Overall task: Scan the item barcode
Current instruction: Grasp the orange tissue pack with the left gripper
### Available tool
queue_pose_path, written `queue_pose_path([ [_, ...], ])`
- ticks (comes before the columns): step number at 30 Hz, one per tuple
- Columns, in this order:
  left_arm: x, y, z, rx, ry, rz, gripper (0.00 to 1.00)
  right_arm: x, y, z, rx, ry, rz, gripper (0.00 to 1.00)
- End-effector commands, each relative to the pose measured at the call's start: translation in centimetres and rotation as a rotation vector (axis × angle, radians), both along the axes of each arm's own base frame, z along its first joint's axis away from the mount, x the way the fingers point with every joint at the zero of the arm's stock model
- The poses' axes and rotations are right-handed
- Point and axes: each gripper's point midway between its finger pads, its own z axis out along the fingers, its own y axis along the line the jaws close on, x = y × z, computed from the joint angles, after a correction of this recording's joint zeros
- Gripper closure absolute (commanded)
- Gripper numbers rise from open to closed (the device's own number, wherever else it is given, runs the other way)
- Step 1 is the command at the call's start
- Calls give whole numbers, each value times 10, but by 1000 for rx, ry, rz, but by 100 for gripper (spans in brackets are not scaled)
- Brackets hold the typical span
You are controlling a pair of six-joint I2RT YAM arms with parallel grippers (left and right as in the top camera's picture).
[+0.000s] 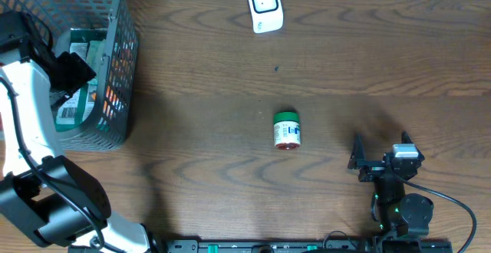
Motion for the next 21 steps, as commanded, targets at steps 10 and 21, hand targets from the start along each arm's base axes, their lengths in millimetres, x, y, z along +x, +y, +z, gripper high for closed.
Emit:
queue_pose_path([
  [10, -13, -16, -70, -42, 83, -6, 26, 0, 2, 0, 6, 0, 7, 1],
  [21, -15, -17, -107, -36, 61, 7, 25, 0, 2, 0, 6, 0, 7, 1],
])
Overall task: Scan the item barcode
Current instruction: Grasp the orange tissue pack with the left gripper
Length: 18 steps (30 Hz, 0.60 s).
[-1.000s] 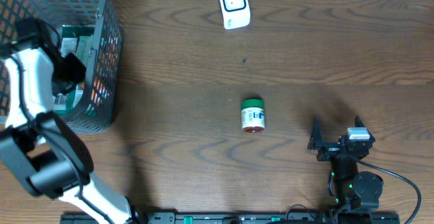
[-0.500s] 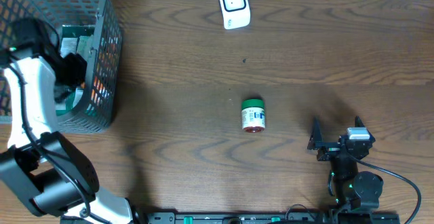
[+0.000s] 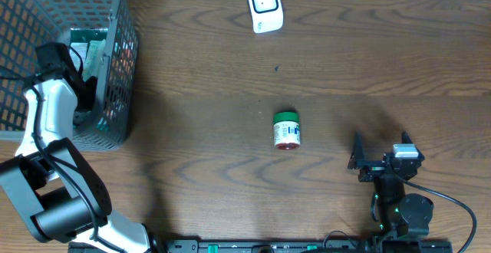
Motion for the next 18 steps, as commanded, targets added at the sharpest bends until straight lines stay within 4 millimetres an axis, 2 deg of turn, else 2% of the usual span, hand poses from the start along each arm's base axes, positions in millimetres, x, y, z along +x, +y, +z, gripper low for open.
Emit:
queue_pose_path([
  [1, -5, -1, -15, -12, 18, 20, 25, 0, 2, 0, 6, 0, 7, 1],
  [8, -7, -2, -26, -9, 10, 20, 25, 0, 2, 0, 6, -1, 7, 1],
  [18, -2, 0, -25, 0, -9, 20, 25, 0, 2, 0, 6, -1, 7, 1],
])
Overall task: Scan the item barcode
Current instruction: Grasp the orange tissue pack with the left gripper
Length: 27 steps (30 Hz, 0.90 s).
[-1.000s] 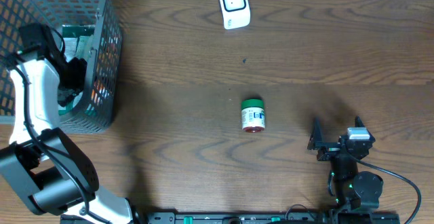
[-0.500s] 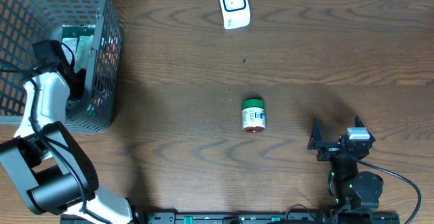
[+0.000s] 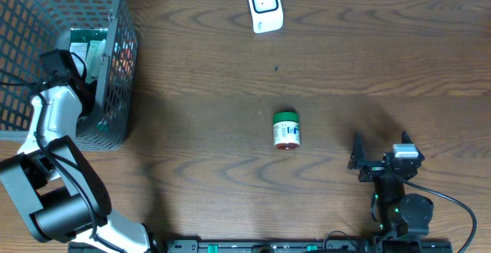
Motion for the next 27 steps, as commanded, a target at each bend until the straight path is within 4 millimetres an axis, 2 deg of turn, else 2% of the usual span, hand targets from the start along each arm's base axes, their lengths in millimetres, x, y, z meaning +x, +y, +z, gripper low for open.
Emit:
queue_pose_path([
  [1, -5, -2, -10, -10, 25, 0, 25, 0, 2, 0, 6, 0, 7, 1],
  [19, -9, -5, -15, -16, 38, -1, 25, 0, 2, 0, 6, 0, 7, 1],
  [27, -16, -7, -31, -16, 38, 0, 26, 0, 2, 0, 6, 1, 7, 1],
])
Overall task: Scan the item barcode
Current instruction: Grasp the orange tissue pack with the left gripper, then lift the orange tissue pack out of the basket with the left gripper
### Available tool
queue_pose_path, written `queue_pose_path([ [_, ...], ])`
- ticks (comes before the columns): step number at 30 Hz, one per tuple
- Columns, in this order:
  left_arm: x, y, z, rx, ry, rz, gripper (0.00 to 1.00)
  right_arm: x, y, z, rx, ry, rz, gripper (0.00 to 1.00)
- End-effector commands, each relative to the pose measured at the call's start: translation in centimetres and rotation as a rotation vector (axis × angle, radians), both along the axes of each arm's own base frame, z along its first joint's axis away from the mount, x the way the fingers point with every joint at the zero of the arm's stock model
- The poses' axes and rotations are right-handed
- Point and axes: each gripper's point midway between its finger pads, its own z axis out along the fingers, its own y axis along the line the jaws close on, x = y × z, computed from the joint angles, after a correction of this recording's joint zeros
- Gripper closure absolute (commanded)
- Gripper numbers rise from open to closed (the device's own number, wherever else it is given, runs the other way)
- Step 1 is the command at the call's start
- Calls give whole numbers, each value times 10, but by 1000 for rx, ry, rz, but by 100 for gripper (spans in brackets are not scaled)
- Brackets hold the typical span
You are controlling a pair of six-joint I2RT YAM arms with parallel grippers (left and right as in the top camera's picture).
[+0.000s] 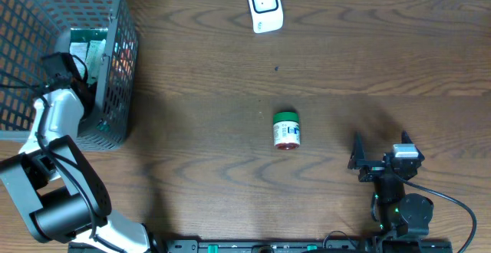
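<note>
A small jar (287,130) with a green lid and a white label lies on its side in the middle of the table. The white barcode scanner (265,6) stands at the far edge. My left arm (55,107) reaches down into the grey wire basket (119,61) at the far left; its fingers are hidden among the packages there. My right gripper (381,144) rests open near the front right edge, holding nothing, well right of the jar.
The basket holds several packaged items (86,46), green and white ones showing through the mesh. The brown wooden table (368,61) stretches between basket, scanner and jar. The right arm's base (399,207) sits at the front edge.
At first my left arm stood high over the basket's near side, its wrist above the packages. By 1.5 s ago it had sunk into the basket, and it has stayed there since. The jar, scanner and right arm have not moved.
</note>
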Motion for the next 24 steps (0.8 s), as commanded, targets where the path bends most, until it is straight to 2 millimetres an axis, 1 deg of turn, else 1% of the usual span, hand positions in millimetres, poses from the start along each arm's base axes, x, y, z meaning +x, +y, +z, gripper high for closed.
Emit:
queue_pose_path([
  [1, -15, -7, -21, -19, 52, -6, 33, 0, 2, 0, 6, 0, 7, 1],
  [2, -13, -6, -20, -15, 44, -6, 43, 0, 2, 0, 6, 0, 7, 1],
  [4, -7, -3, -15, -5, 20, -6, 60, 0, 2, 0, 6, 0, 7, 1],
  [5, -4, -1, -10, 1, 7, -5, 68, 0, 2, 0, 6, -1, 7, 1],
  [6, 1, 1, -4, 8, -10, -3, 78, 0, 2, 0, 6, 0, 7, 1],
  [8, 9, 7, 12, 26, -51, 2, 90, 0, 2, 0, 6, -1, 7, 1],
  [9, 13, 11, 22, 38, -78, 8, 92, 0, 2, 0, 6, -1, 7, 1],
  [11, 19, 17, 46, 63, -136, 19, 93, 0, 2, 0, 6, -1, 7, 1],
  [15, 26, 27, 107, 130, -278, 33, 93, 0, 2, 0, 6, -1, 7, 1],
  [17, 23, 28, 139, 164, -351, 38, 93, 0, 2, 0, 6, -1, 7, 1],
  [19, 17, 28, 166, 205, -404, 47, 93, 0, 2, 0, 6, 0, 7, 1],
  [24, -1, 23, 217, 269, -512, 64, 92, 0, 2, 0, 6, -1, 7, 1],
])
